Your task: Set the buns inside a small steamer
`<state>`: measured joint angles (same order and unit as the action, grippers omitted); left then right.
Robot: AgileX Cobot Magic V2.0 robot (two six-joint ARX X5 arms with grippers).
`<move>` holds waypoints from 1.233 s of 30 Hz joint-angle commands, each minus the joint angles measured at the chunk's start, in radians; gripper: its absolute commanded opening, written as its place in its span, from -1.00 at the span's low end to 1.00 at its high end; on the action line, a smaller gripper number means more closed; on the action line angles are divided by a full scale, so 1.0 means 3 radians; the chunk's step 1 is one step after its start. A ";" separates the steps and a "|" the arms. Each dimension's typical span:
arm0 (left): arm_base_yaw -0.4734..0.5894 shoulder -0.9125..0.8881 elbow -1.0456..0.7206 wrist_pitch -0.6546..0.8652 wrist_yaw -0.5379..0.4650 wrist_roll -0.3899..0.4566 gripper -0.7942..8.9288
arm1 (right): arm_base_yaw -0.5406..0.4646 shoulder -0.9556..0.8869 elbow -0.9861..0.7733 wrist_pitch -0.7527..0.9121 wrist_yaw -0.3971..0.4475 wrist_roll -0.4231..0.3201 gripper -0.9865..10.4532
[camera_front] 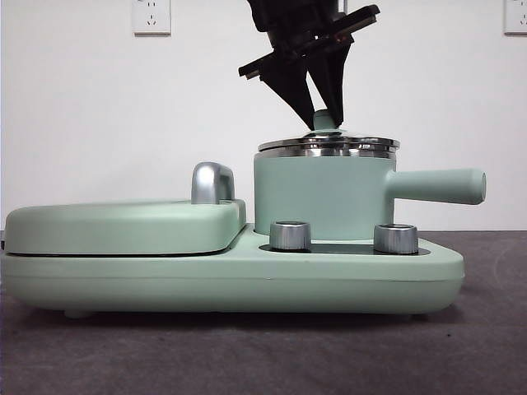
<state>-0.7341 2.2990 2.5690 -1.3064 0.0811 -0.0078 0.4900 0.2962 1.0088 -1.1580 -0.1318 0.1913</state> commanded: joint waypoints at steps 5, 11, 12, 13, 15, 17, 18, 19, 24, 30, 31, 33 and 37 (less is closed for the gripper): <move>-0.0010 0.0095 0.0107 -0.0031 -0.0050 0.0034 -0.80 | 0.0017 0.0003 0.0015 0.0042 0.0003 0.0046 0.04; -0.0020 0.0095 0.0107 -0.0024 -0.0047 -0.0037 -0.55 | 0.0017 0.0003 0.0015 0.0042 0.0004 0.0046 0.04; -0.0020 0.0095 0.0108 -0.0033 -0.0047 -0.0064 -0.33 | 0.0017 0.0003 0.0015 0.0042 0.0004 0.0046 0.04; -0.0019 0.0093 0.0117 -0.0056 -0.0047 -0.0106 -0.07 | 0.0017 0.0003 0.0015 0.0042 0.0003 0.0046 0.04; -0.0015 0.0067 0.0175 -0.0158 -0.0047 -0.0131 0.12 | 0.0017 0.0004 0.0015 0.0042 0.0003 0.0046 0.04; -0.0005 -0.0055 0.0195 -0.0305 -0.0045 -0.0154 0.12 | 0.0017 0.0003 0.0015 0.0042 0.0003 0.0047 0.04; -0.0004 -0.0139 0.0195 -0.0418 -0.0038 -0.0184 0.12 | 0.0017 0.0003 0.0015 0.0041 0.0001 0.0050 0.04; -0.0003 -0.0223 0.0192 -0.0496 -0.0034 -0.0219 0.12 | 0.0017 0.0003 0.0015 0.0037 0.0000 0.0050 0.04; -0.0005 -0.0993 -0.0085 -0.0565 -0.0031 -0.0289 0.12 | 0.0017 0.0004 0.0015 0.0028 -0.0150 0.0048 0.04; -0.0120 -0.2486 -0.1556 -0.0565 -0.0031 -0.0266 0.12 | 0.0018 0.0004 0.0015 0.0048 -0.0476 -0.0064 0.04; -0.0130 -0.2636 -0.1741 -0.0565 -0.0031 -0.0281 0.11 | 0.0018 0.0004 0.0015 0.0048 -0.0476 -0.0085 0.04; -0.0142 -0.2984 -0.2190 -0.0563 -0.0031 -0.0319 0.11 | 0.0017 0.0005 0.0015 0.0048 -0.0474 -0.0148 0.04; -0.0144 -0.3599 -0.3006 -0.0557 -0.0060 -0.0465 0.11 | 0.0018 0.0006 0.0015 0.0070 -0.0473 -0.0251 0.04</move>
<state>-0.7673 1.2358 1.7084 -1.4239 0.0700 -0.1188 0.4900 0.2962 1.0088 -1.1511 -0.2695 0.1432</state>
